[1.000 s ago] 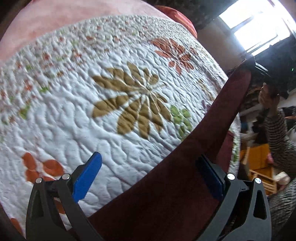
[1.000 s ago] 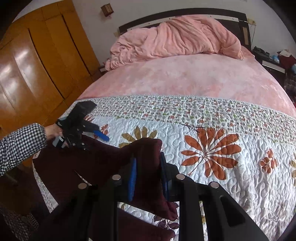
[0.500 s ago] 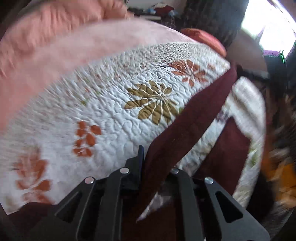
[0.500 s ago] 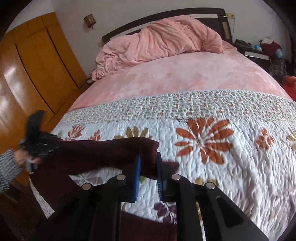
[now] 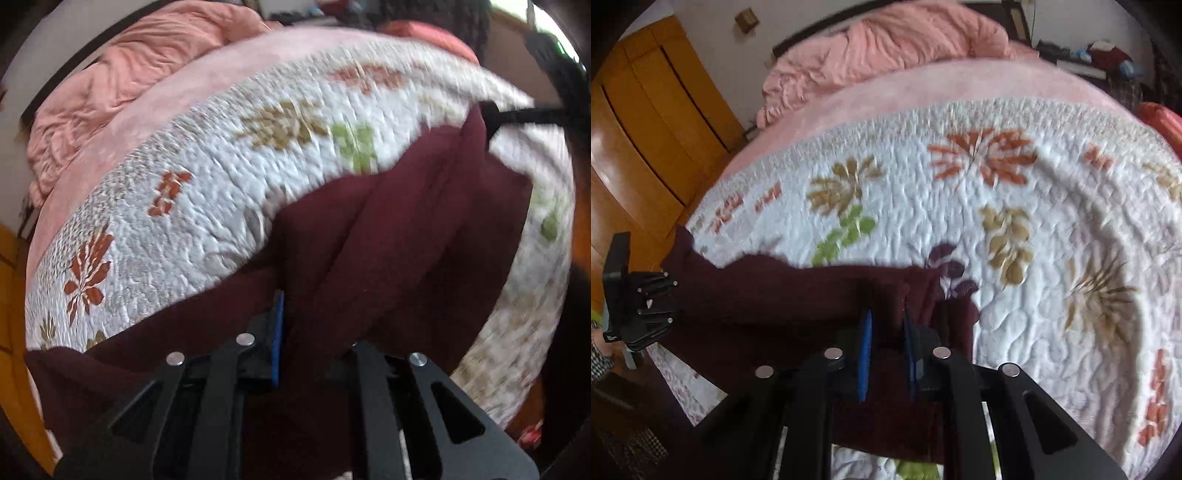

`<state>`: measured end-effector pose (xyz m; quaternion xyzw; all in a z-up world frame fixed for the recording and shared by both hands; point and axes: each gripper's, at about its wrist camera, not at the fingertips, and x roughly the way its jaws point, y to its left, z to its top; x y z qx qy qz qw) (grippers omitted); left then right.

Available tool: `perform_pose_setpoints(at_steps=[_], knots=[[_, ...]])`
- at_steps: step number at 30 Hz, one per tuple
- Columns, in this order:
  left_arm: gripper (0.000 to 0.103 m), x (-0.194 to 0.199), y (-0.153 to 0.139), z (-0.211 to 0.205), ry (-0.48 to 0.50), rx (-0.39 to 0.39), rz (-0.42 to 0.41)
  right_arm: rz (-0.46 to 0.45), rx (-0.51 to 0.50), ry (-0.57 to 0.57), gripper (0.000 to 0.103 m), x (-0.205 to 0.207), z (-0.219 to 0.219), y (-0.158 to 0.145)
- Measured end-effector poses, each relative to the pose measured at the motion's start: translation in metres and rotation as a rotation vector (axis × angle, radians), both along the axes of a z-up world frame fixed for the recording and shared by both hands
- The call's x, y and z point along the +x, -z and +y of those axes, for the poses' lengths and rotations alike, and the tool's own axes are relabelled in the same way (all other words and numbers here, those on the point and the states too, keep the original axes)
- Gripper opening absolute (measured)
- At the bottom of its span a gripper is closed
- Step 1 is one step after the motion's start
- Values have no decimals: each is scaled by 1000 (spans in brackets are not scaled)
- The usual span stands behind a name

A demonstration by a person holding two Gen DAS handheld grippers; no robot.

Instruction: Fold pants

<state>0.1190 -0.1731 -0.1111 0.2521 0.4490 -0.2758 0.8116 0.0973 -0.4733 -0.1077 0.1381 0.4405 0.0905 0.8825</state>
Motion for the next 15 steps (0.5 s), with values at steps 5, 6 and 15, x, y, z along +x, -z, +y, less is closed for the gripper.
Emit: perform_pose_setpoints(at_steps=[5, 6, 15], knots=[[12, -37, 6, -15, 8, 34, -9, 36, -33, 9, 15, -29, -3, 8], [13, -43, 17, -18, 6, 51, 3, 83, -29, 18, 15, -36, -4, 24], [17, -67, 59, -20, -46, 80, -12, 117, 98, 164, 62, -77, -15, 32]])
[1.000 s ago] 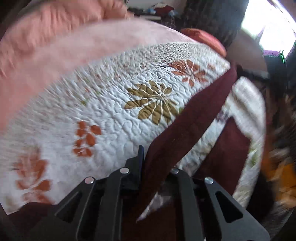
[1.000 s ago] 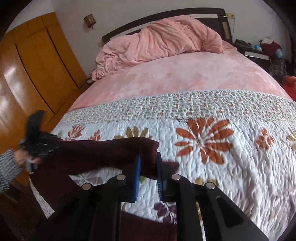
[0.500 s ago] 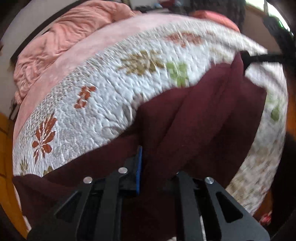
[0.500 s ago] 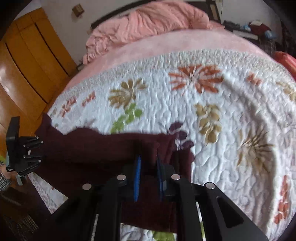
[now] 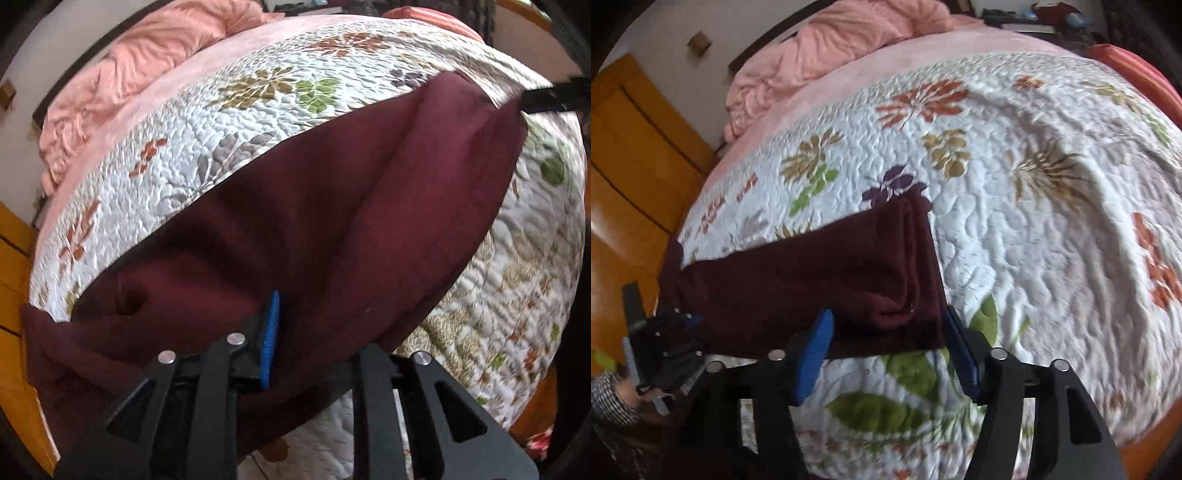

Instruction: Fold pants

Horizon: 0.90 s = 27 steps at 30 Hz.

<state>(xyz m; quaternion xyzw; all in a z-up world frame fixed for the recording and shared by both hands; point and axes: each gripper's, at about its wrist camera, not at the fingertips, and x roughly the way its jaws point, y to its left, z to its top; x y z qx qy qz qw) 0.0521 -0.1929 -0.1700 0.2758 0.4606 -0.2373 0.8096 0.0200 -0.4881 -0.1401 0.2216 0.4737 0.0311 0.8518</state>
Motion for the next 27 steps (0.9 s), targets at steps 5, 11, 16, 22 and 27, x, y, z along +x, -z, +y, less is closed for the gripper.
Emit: perform_pose_setpoints(at_steps=[5, 11, 16, 22, 27], knots=[[19, 2, 0, -2, -16, -2, 16, -11, 253, 30, 62, -13, 3, -5], [20, 8, -2, -8, -54, 3, 30, 80, 329, 91, 63, -15, 21, 18], [21, 5, -8, -13, -43, -6, 22, 94, 417, 207, 9, -8, 2, 36], [27, 1, 0, -12, -53, -33, 38, 150, 197, 192, 6, -3, 8, 35], [42, -5, -6, -6, -47, -89, 21, 166, 50, 166, 22, 0, 25, 26]])
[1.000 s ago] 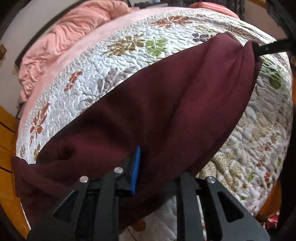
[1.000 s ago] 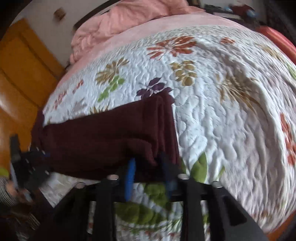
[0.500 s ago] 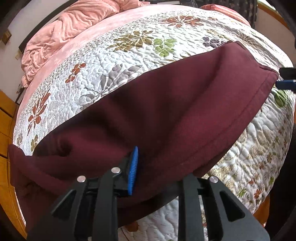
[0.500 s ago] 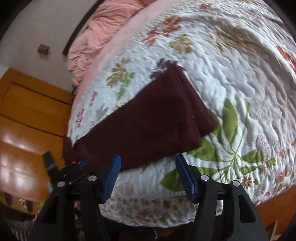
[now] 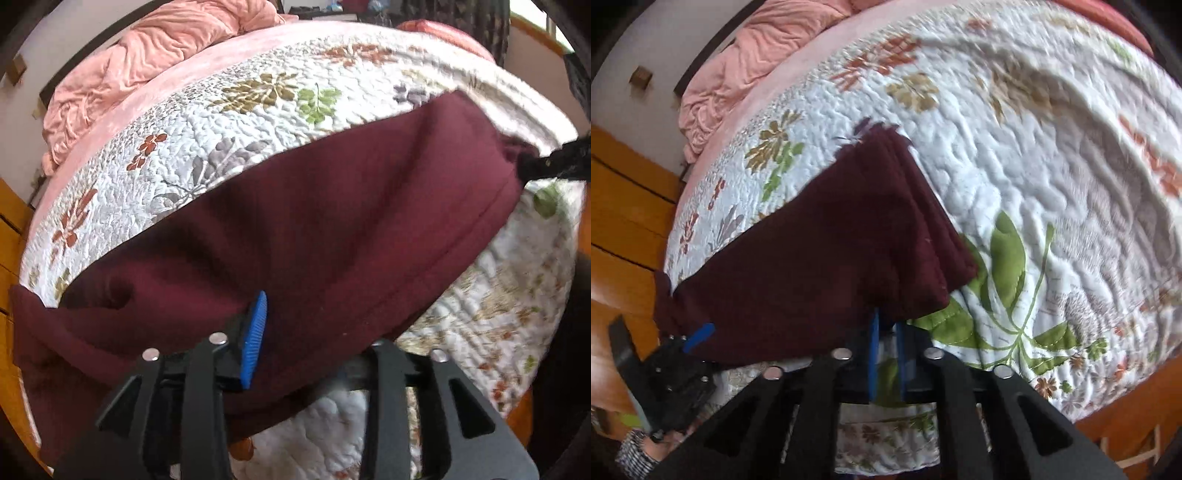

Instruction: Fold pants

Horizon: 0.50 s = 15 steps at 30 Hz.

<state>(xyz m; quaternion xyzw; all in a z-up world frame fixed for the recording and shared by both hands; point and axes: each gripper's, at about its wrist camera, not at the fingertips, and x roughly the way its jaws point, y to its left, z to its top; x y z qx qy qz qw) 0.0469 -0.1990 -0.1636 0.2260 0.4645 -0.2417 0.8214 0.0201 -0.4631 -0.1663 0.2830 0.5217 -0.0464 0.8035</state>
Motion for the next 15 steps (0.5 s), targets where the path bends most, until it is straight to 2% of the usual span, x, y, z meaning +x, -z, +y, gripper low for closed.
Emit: perform_pose_setpoints(at_steps=[1, 2, 3, 6, 8, 9, 11, 15], knots=[[47, -1, -5, 4, 1, -34, 14, 8, -30, 2, 44, 0, 2, -6], [56, -3, -11, 10, -6, -66, 21, 11, -77, 10, 53, -1, 6, -16], [66, -6, -17, 15, -14, -86, 16, 4, -118, 19, 55, -5, 7, -24], [76, -20, -40, 43, -35, -189, 4, -35, -284, 93, 55, -12, 22, -62], [81, -25, -49, 65, -79, -207, -9, -94, -272, 44, 55, -6, 40, -79], [82, -25, -51, 80, -112, -199, -10, -112, -245, -19, 55, 3, 56, -84], [82, -23, -51, 115, -197, -183, -16, -173, -152, -222, 55, 29, 108, -92], [81, -13, -46, 188, -388, -152, 0, -228, 39, -583, 56, 84, 227, -86]])
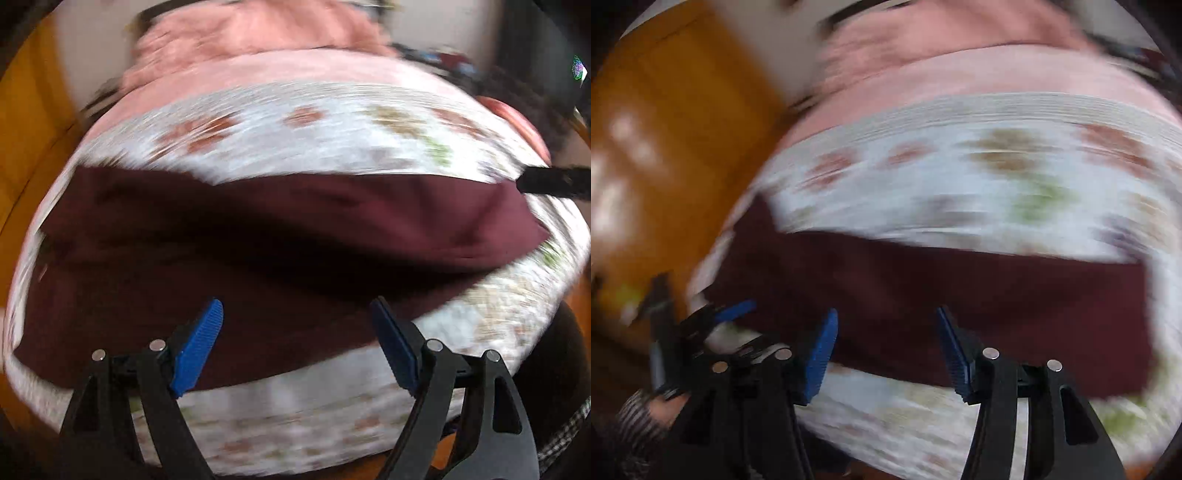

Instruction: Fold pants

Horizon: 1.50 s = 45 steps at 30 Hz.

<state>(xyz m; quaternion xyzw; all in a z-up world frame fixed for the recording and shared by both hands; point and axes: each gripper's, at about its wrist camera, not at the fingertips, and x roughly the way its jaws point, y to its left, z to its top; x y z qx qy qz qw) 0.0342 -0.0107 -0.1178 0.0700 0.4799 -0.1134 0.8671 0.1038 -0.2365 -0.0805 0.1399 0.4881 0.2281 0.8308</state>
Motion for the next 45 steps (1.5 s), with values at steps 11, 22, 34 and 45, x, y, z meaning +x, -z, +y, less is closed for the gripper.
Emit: perform_pose_setpoints(at_steps=[11, 22, 34, 45], knots=[[75, 23, 25, 134, -361, -116, 155, 41, -236, -332, 58, 70, 174, 45], [76, 9, 9, 158, -420, -158, 125, -23, -160, -389, 7, 33, 160, 23], [90, 111, -49, 129, -389, 2, 109, 113, -99, -329, 8, 12, 160, 97], [90, 252, -1, 111, -476, 294, 468, 111, -53, -304, 8, 12, 155, 100]])
